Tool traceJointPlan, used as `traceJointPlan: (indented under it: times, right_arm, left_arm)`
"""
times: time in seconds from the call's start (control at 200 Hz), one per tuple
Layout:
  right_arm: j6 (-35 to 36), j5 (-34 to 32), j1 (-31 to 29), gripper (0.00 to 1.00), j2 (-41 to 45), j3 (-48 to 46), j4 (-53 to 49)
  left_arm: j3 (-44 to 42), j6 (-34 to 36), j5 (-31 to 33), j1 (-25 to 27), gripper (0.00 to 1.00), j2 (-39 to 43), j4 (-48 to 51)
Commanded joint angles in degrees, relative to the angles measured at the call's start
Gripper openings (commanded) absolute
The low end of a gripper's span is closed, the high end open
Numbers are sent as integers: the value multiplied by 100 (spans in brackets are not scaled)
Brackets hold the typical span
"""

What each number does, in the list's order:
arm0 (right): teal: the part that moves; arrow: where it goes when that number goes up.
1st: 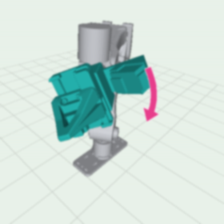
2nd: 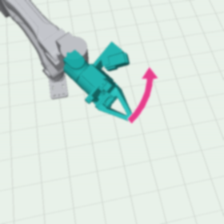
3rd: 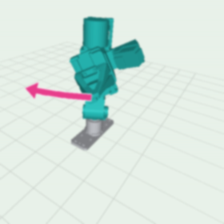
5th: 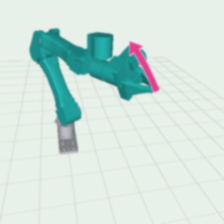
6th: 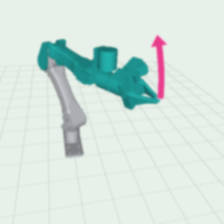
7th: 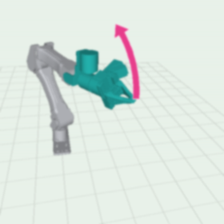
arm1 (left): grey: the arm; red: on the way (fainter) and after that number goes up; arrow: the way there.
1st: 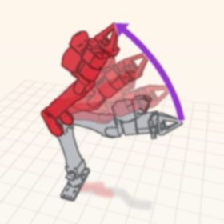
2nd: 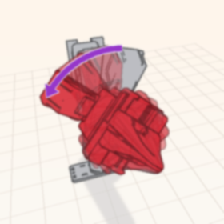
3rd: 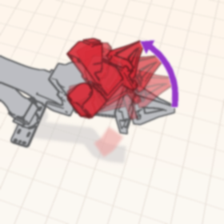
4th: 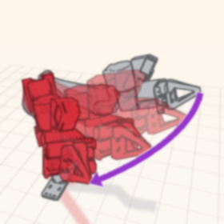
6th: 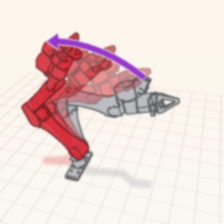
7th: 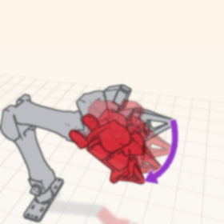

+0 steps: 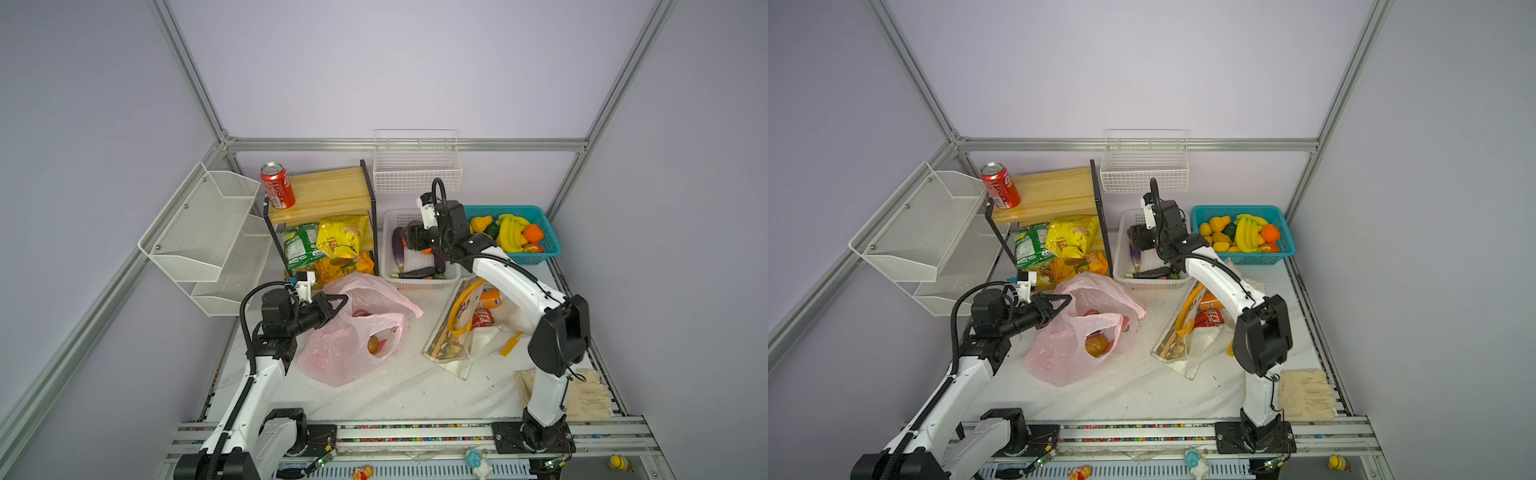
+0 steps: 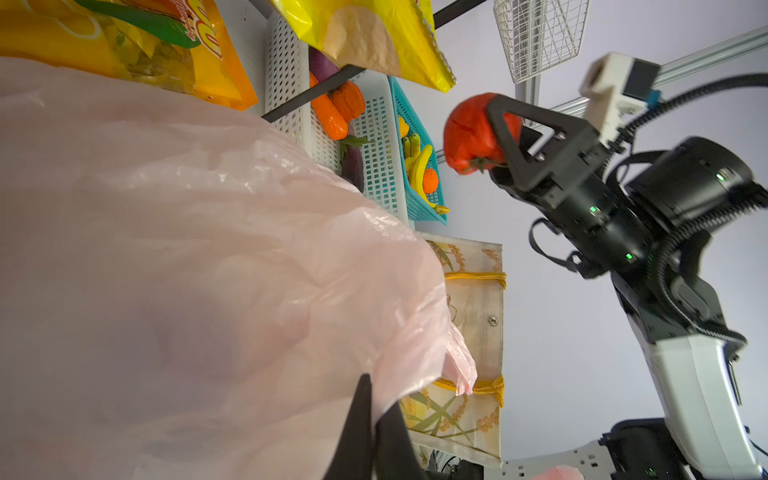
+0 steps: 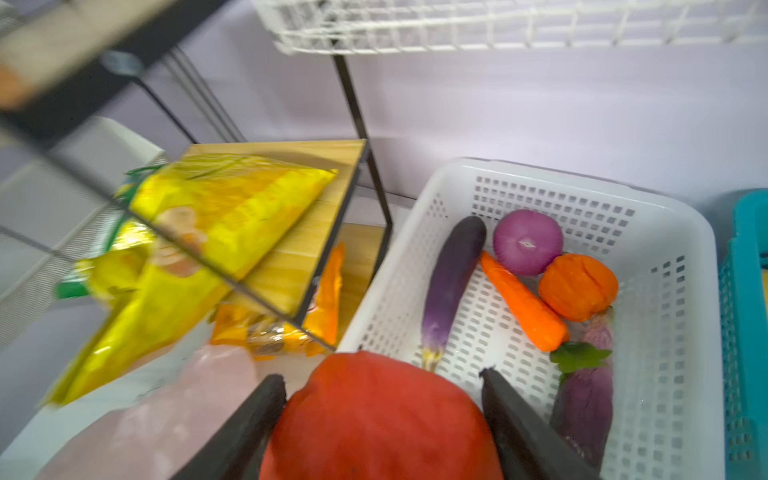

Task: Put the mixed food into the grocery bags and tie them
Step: 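Carry the tomato to the pink bag opening with the right gripper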

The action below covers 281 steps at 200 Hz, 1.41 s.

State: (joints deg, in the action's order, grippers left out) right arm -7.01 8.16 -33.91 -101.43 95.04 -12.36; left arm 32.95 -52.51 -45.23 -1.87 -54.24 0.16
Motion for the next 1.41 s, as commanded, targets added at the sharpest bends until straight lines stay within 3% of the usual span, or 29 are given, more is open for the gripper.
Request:
traceJointPlan:
  times: [0.0,0.24,0.315,0.47,0.63,0.83,0.96,1.085,1.175,1.4]
  right_arm:
    - [-185,-102,-397,49,1032,-1000,426]
    - [-615,-210,-1026,48,3395,-3084,-373]
    - [-950,98,-1210,47,4054,-3613,-385]
    - [-1380,496,-1499,47,4650,-4550,-55]
    - [-1828,1007,-1769,47,4233,-5586,1655]
    - [-1693,204,-1929,47,3112,-5734,2695]
    - [-1837,-605,-1933,47,2591,-5605,3365]
    - [-2399,-1068,-1934,47,1963,-5516,4242]
    - [-2709,-957,-1937,47,1491,-5254,4691]
    - [-3465,-1128,-2259,49,502,-4599,4699]
  left_arm:
    - [270,4,-159,-36,0,-28,-225]
    - [234,22,-119,-24,0,-72,-258]
    - [268,22,-100,-16,0,-78,-243]
    - [334,39,-12,12,0,-87,-228]
    - [485,187,-22,34,0,-121,-73]
    - [537,284,-101,88,0,-179,19]
    - [570,463,-302,172,0,-299,35]
    - [672,529,-464,334,0,-425,36]
    - [750,549,-488,511,0,-439,36]
    - [869,492,-469,797,0,-394,-21]
